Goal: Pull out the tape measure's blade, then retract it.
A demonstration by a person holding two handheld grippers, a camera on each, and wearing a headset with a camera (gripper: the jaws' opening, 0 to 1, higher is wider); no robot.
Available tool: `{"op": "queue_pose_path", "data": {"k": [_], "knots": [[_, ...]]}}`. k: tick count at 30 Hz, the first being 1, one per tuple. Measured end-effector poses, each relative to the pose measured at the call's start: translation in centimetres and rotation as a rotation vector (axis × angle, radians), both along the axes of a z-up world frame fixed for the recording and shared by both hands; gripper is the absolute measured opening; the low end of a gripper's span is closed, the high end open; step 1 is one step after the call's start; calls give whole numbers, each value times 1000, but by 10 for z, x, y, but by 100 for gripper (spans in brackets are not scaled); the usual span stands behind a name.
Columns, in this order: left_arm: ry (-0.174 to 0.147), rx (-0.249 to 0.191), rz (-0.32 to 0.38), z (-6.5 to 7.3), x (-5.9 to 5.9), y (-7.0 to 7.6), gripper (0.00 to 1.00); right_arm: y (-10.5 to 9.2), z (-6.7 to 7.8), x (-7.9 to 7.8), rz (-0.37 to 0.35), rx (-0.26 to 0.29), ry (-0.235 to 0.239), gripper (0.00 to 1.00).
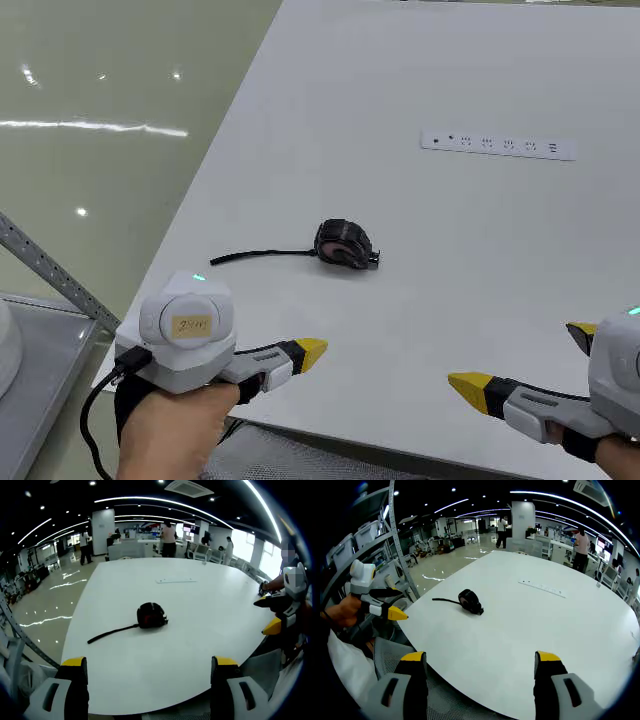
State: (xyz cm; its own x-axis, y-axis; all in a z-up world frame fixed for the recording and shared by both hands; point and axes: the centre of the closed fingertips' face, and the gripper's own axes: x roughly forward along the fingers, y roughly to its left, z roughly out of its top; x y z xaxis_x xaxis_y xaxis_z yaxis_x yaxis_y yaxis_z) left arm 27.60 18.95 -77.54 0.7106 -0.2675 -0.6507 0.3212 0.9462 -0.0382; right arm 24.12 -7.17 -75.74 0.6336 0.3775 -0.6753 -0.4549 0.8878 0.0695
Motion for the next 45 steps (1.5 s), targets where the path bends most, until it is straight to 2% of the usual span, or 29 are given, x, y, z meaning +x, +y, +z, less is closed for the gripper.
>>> {"op": "queue_pose_path", "data": {"k": [29,37,45], "knots": [[-13,-4,-20,3,4,-1,100,4,1,1,-1,0,-13,90],[-11,-12,-25,-2,7,-2,100,4,0,9,6,-6,-16,89],[-7,-13,-29,-8,16,-3,100,5,-3,18,19,-15,-12,89]]}}
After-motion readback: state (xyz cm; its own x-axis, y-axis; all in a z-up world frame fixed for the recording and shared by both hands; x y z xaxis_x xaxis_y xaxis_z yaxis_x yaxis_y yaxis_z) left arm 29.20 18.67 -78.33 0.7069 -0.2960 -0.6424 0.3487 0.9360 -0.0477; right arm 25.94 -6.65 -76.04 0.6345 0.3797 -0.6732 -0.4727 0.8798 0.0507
